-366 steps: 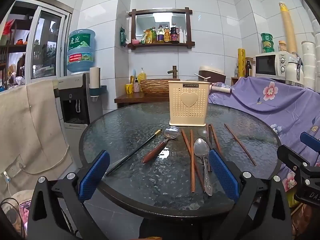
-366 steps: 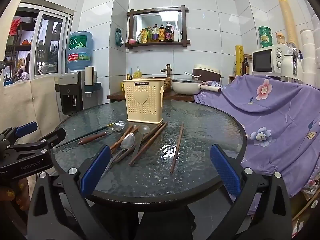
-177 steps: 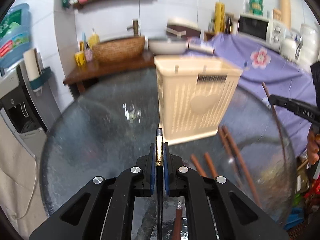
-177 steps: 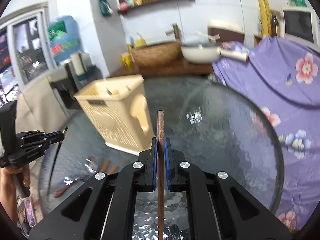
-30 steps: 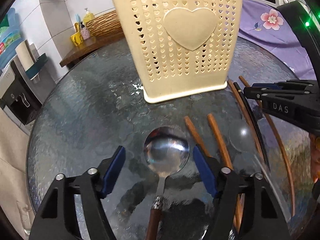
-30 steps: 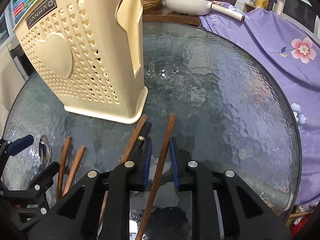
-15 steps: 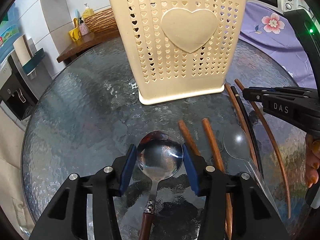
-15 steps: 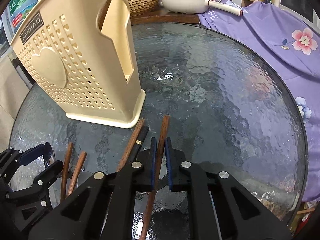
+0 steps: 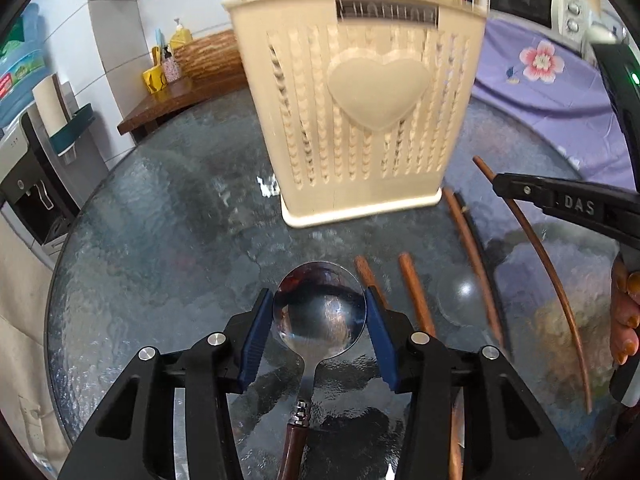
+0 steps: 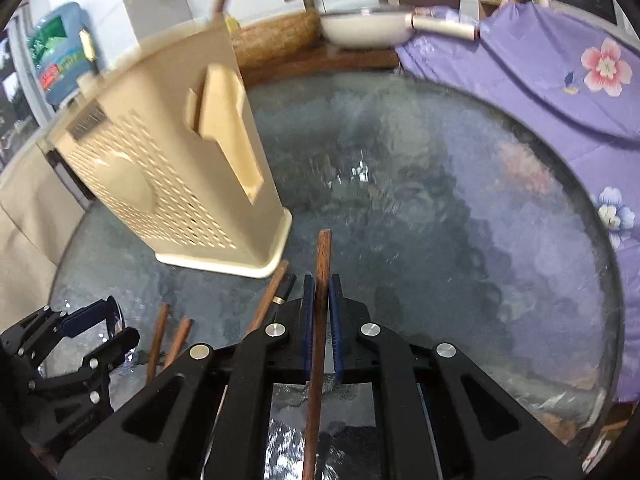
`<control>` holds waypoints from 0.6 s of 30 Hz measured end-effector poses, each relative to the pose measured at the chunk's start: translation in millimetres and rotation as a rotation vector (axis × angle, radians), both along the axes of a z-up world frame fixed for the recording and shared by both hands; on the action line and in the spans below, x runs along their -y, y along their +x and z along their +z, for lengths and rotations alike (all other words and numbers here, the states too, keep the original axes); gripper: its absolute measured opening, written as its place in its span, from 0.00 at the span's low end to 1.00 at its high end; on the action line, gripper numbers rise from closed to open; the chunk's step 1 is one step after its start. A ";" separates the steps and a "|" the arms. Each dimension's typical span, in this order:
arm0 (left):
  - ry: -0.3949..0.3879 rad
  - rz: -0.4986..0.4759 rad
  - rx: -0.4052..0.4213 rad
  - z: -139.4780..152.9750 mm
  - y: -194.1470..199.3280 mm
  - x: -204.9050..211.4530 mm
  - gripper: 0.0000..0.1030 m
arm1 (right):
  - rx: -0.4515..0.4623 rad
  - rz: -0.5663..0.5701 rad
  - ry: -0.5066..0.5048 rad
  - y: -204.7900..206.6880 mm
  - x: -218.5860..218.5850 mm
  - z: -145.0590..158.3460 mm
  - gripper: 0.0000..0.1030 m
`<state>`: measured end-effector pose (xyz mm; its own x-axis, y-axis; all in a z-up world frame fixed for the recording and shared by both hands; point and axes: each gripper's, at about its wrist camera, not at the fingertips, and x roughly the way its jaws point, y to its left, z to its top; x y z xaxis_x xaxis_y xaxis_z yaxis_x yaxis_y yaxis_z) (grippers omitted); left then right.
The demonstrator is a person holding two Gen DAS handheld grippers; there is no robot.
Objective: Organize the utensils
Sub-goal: 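Lift the spoon and chopstick and lower them into the cream basket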
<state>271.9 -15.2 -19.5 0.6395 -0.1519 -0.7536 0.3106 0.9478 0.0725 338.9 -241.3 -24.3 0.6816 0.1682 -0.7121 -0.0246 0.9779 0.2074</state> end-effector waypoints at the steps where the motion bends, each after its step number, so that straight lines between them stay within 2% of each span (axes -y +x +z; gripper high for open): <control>1: -0.011 0.001 0.009 4.2 -1.9 -1.4 0.44 | 0.021 0.004 -0.002 -4.4 0.8 5.8 0.08; 12: -0.126 -0.019 0.205 87.1 -46.0 -14.2 0.44 | 0.336 0.143 0.055 -84.6 11.0 113.3 0.08; 18: -0.139 -0.044 0.249 102.5 -63.4 -12.0 0.44 | 0.382 0.208 0.034 -109.3 8.5 132.8 0.07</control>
<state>208.5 -3.3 83.0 0.7927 -0.2748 -0.5441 0.3409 0.9398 0.0220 229.6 -249.8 108.6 0.8441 0.3486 -0.4074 -0.3012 0.9369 0.1776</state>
